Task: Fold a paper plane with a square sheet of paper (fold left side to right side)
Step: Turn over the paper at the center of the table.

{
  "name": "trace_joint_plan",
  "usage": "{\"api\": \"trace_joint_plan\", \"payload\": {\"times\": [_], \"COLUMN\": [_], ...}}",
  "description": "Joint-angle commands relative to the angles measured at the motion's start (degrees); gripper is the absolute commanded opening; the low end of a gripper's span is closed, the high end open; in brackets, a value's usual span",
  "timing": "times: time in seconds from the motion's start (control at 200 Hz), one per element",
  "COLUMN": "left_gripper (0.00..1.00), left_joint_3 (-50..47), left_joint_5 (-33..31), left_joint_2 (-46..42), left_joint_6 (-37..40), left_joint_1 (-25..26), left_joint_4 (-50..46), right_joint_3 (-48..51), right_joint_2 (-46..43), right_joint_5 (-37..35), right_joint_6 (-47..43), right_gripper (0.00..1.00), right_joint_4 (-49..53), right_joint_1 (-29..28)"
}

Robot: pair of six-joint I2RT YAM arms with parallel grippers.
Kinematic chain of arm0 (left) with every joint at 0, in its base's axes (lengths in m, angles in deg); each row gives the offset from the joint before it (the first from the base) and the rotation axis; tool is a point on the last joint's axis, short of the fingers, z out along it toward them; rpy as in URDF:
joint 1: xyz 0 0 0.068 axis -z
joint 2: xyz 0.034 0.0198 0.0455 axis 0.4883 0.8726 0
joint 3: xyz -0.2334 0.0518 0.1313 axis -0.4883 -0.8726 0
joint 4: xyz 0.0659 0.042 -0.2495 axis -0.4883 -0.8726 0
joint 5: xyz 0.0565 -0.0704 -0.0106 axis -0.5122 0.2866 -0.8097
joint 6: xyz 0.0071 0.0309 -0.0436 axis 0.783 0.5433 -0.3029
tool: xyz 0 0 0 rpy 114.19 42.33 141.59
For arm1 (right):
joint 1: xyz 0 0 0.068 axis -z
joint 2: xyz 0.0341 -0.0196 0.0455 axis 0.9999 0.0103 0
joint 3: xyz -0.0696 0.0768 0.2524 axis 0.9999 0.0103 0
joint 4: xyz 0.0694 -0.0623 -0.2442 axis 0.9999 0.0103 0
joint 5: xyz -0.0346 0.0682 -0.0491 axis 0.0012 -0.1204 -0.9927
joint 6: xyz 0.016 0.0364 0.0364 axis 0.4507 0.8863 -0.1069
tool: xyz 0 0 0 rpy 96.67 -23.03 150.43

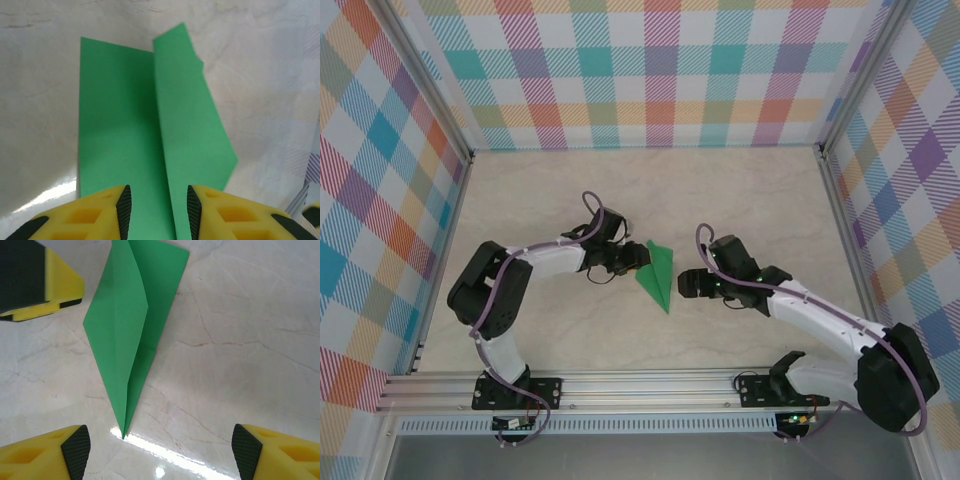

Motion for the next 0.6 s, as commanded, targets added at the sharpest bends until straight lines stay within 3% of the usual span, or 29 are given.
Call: {"api": "trace_joint_plan", "payload": {"times": [0.0, 0.595], "left_gripper": [0.36, 0.29], "left_joint_3": [3.1, 11.1], "left_joint_5": [0.3, 2.0], "left_joint_2": [2.9, 11.1], "left_joint_6": [-1.3, -1.8], "left_joint_1": [0.6, 1.8], "left_joint_4": [3.2, 3.3], "right_joint_3": [1.5, 3.8], "right_joint_2": [-3.7, -10.2], "right_joint_5": [0.8, 0.4], "right_joint_6": [1.6, 2.3], "right_gripper": [0.77, 0.8], "right_joint_4": [-0.2, 2.1], "right_joint_1": [-0.1, -0.1]}}
